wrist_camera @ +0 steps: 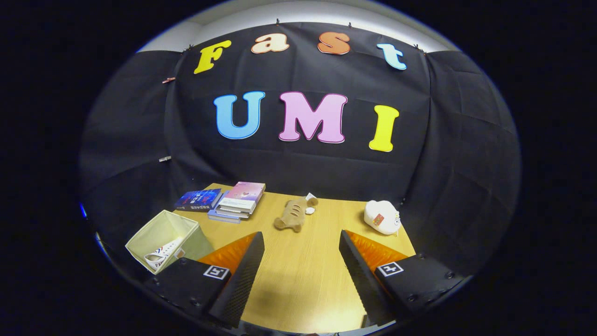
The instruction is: Open the storage box then place both shoes into the box .Put the left shoe in first, then the right shoe, with the right side of both shoes facing outward in a uniform manner.
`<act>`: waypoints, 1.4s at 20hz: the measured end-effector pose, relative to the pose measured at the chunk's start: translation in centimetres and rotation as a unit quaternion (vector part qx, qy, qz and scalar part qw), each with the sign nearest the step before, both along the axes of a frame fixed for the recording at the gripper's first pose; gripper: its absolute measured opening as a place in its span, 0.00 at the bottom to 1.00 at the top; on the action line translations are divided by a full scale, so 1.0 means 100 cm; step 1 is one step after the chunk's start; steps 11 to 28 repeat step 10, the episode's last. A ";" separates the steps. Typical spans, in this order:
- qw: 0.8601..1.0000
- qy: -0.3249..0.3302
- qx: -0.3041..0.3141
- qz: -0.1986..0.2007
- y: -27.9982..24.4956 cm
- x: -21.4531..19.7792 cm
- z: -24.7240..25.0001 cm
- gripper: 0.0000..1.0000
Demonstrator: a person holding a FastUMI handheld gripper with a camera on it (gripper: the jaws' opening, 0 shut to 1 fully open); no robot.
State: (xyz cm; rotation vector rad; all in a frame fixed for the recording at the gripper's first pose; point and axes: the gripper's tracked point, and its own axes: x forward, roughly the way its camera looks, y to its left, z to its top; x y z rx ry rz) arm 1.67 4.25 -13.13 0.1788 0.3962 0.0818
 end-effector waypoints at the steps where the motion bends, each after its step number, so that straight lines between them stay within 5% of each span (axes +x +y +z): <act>1: 1.000 -0.001 0.000 0.003 -0.004 -0.003 -0.003 0.98; 10: 0.997 -0.046 0.016 0.052 -0.018 -0.030 -0.007 0.97; 28: 0.997 -0.046 0.016 0.052 -0.018 -0.030 -0.007 0.97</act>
